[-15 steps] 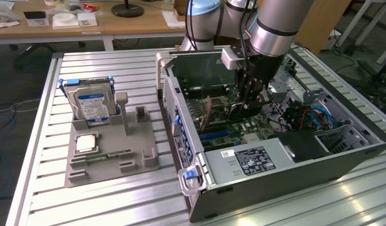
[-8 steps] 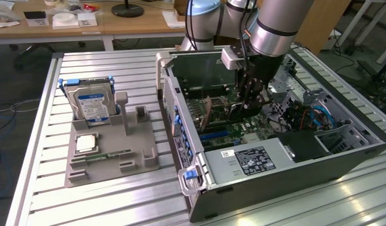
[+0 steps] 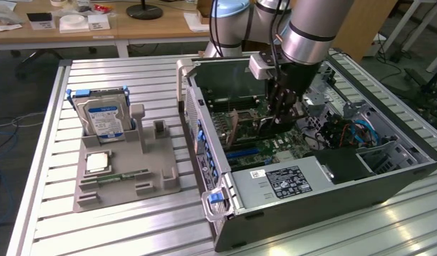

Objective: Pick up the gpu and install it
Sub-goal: 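Insert the gpu into the slot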

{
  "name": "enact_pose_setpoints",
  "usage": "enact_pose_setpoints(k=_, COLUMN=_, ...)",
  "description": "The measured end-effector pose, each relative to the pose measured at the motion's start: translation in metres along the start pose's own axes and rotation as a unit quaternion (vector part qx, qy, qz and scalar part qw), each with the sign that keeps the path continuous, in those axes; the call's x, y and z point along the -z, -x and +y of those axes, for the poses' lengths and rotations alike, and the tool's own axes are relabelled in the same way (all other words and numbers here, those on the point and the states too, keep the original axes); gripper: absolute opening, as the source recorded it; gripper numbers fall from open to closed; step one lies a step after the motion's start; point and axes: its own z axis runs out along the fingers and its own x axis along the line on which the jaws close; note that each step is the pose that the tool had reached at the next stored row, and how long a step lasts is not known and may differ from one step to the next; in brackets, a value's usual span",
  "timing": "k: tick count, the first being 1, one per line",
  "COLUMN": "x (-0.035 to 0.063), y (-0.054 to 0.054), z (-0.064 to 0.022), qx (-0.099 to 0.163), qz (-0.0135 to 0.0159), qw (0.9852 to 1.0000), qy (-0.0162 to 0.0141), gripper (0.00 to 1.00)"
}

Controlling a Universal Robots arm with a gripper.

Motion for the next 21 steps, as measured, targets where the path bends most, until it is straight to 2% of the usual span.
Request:
enact_pose_setpoints(k=5, x=0.0, y=0.0, z=0.0045, qx=0.0, qz=0.0001, qw=1.0, qy=0.0, gripper=0.27)
enact_pose_setpoints(k=11, x=-0.0038, y=-0.0002, z=0.0049, qx=0.0, qz=0.0001, qw=1.0, qy=0.0, gripper=0.27)
enact_pose_setpoints(k=21, x=-0.004, y=-0.0002, z=0.0065, qx=0.0, qz=0.0001, qw=1.0, qy=0.0, gripper=0.27)
